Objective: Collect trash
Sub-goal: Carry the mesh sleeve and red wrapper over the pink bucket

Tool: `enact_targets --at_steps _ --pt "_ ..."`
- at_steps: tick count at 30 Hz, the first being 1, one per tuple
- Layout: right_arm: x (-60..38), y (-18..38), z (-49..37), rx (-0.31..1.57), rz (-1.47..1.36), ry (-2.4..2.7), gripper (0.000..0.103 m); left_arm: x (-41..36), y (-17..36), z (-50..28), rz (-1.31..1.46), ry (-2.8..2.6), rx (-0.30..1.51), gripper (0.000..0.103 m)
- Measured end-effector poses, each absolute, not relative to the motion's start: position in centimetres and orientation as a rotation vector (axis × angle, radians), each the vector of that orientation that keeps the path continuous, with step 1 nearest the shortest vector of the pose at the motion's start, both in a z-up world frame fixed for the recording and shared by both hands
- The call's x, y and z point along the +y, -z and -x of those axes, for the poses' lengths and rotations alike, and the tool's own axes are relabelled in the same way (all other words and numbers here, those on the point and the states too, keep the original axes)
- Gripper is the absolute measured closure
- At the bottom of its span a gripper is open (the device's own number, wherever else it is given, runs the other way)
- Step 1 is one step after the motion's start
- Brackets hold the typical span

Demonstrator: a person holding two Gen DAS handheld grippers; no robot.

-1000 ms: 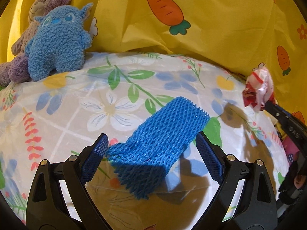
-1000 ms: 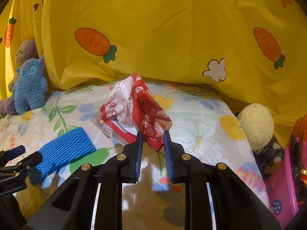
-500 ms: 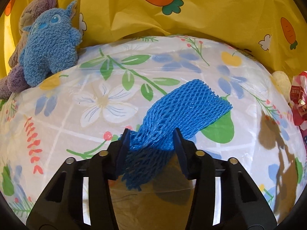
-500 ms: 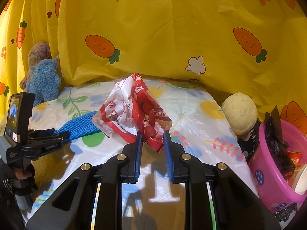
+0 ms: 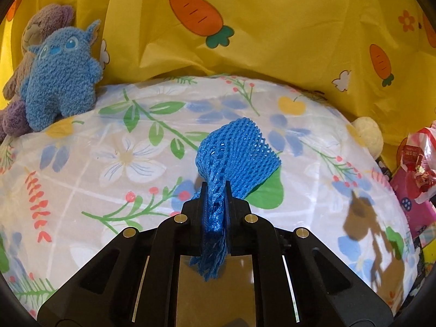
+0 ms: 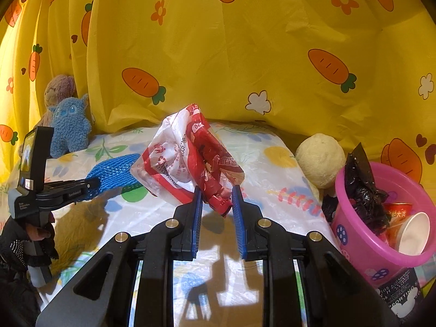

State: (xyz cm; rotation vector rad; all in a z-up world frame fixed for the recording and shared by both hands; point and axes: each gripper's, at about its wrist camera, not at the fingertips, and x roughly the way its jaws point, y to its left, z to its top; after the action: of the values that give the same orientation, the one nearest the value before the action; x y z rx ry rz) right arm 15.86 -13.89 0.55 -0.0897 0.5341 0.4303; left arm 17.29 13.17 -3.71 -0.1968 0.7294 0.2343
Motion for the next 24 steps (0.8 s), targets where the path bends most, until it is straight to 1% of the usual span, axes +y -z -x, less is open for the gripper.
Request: enact_targets --at_steps 7,14,18,24 --pt "-17.5 -2.1 -14.3 0.485 0.048 -0.368 0.080 7.7 -1.5 -15.4 0.154 -0.110 0.600 0.093" --pt "-24.9 -4.2 -13.8 0.419 -0.012 -0.165 0.080 -2.3 -5.8 -15.2 0.098 0.146 0.524 0.093" --pt "-29.4 -5.3 -14.0 0.387 -0.045 -0.022 0.080 -8.2 -6.7 -16.3 0.070 0.258 0.512 0.093" --pt "-34.6 -5.9 -14.9 0.372 -0.119 0.083 0.080 -15.1 -5.6 -18.7 0.055 0.383 0.542 0.093"
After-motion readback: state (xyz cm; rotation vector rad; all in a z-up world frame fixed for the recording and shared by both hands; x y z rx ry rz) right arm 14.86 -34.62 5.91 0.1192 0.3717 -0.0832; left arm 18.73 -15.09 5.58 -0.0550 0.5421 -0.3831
